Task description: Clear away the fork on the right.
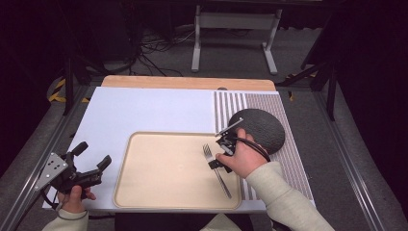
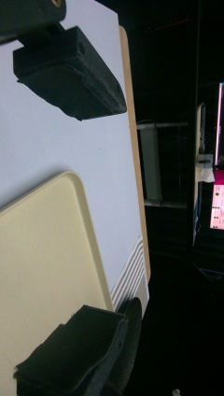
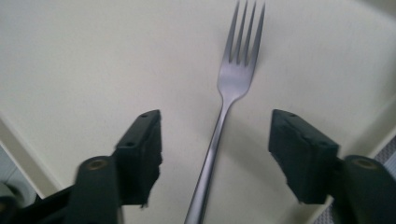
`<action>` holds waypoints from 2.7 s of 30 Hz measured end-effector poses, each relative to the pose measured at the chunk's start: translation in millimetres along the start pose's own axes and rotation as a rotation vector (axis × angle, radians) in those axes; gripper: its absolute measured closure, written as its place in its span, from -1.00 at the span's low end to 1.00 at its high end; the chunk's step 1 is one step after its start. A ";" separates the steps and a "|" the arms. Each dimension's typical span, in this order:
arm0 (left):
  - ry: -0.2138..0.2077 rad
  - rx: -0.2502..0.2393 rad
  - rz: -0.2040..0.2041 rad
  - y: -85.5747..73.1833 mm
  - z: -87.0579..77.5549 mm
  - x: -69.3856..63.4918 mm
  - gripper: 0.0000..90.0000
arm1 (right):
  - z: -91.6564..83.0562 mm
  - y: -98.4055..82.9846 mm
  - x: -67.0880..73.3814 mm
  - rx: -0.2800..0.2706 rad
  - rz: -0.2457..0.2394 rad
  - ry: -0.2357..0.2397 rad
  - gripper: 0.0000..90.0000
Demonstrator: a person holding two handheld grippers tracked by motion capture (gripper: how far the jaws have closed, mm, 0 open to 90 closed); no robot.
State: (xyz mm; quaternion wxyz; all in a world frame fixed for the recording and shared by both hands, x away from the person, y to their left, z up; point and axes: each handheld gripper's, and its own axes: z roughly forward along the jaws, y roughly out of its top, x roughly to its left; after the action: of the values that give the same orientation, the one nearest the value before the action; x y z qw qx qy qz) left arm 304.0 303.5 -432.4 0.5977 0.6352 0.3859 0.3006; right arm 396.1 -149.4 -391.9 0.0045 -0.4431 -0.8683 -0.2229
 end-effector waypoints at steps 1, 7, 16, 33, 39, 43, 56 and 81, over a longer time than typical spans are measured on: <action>0.000 0.000 0.000 0.0 0.0 0.0 -0.93 | -2.5 0.2 0.2 -0.039 -0.038 0.001 -0.35; 0.001 -0.001 0.000 0.1 -0.2 0.1 -0.93 | -7.8 0.5 -0.6 -0.179 -0.225 0.049 -0.34; 0.001 -0.004 -0.001 0.6 -0.7 0.0 -0.93 | -6.1 -2.0 -6.3 -0.272 -0.414 0.123 0.09; 0.000 -0.003 0.001 0.6 -0.5 0.0 -0.93 | 22.6 4.3 -25.0 -0.220 -0.719 0.217 1.00; -0.004 0.000 0.005 0.0 0.8 -1.4 -0.93 | 31.6 7.6 -27.0 -0.183 -0.710 0.213 1.00; -0.004 -0.001 0.001 0.0 0.8 -1.6 -0.93 | 34.9 8.9 -27.2 -0.163 -0.708 0.211 1.00; -0.003 0.000 0.003 -0.1 0.7 -0.9 -0.93 | 43.4 10.8 -23.1 -0.091 -0.720 0.181 1.00; -0.002 0.011 0.009 -1.4 2.7 -1.4 -0.93 | 40.5 11.5 -34.3 -0.045 -0.687 0.092 1.00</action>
State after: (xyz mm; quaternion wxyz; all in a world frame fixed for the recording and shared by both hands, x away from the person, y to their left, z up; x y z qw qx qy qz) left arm 305.4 300.9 -434.0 0.5933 0.6402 0.3843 0.3006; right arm 433.5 -154.1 -430.9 -0.0413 -0.1143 -0.9605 -0.2502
